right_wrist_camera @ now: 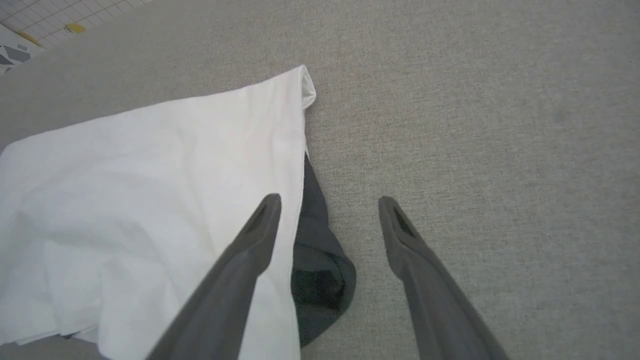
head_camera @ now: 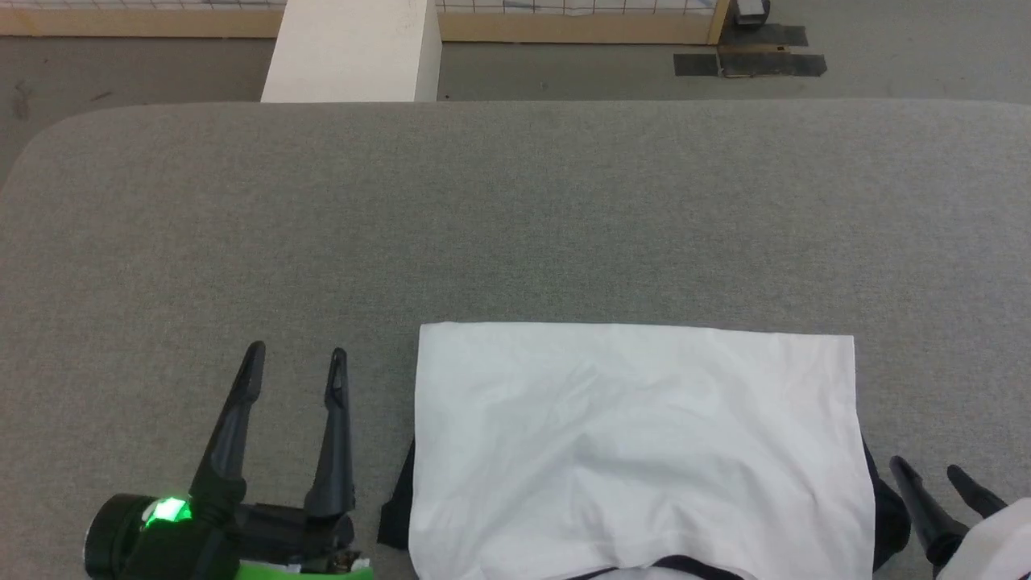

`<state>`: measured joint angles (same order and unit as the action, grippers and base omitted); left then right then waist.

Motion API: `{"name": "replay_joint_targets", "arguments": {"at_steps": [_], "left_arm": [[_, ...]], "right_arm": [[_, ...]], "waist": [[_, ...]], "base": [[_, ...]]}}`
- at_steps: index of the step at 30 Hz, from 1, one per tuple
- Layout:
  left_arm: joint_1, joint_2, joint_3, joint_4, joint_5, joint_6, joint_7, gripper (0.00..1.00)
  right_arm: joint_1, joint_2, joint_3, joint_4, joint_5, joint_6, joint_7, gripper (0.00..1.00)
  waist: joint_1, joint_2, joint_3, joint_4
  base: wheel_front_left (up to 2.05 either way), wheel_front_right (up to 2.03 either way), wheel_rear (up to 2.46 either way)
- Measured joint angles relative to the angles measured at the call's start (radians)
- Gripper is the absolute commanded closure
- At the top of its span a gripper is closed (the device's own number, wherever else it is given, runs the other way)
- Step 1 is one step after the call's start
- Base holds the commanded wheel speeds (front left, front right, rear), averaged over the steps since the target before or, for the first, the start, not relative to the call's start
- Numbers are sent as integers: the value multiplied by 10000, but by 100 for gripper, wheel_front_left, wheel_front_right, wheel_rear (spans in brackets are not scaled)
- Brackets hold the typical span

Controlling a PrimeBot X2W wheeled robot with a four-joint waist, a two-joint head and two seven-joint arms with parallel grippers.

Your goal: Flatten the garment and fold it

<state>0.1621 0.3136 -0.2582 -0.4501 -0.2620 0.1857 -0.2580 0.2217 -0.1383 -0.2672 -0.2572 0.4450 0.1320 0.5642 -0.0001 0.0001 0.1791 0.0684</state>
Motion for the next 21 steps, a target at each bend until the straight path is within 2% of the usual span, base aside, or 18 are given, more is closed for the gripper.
{"name": "replay_joint_targets", "arguments": {"at_steps": [4, 10, 16, 17, 18, 21], "left_arm": [[-10, -293, -142, 123, 378, -42, 0, 0], [-247, -489, -230, 405, 502, -345, 0, 0], [-338, -685, -247, 652, 502, -541, 0, 0], [-346, -708, -242, 688, 502, -556, 0, 0], [-348, -731, -234, 727, 502, -608, 0, 0], [-354, -819, -219, 851, 499, -698, 0, 0]], "right_arm": [[-370, 0, 169, 648, -138, 0, 378, 0], [-859, -56, 468, 1586, -180, 0, 652, 0], [-1073, -328, 840, 1864, 105, 0, 1074, 0], [-1081, -385, 865, 1868, 167, 0, 1229, 53], [-1086, -407, 853, 1864, 186, 0, 1356, 100], [-1131, -479, 813, 1824, 159, 8, 1588, 100]], "waist": [[0, 0, 180, 158], [0, 0, 520, 407], [0, 0, 773, 642], [0, 0, 802, 671], [0, 0, 828, 693], [0, 0, 867, 715]], "base": [[0, 0, 0], [0, 0, 0], [0, 0, 0], [0, 0, 0], [0, 0, 0], [0, 0, 0]]}}
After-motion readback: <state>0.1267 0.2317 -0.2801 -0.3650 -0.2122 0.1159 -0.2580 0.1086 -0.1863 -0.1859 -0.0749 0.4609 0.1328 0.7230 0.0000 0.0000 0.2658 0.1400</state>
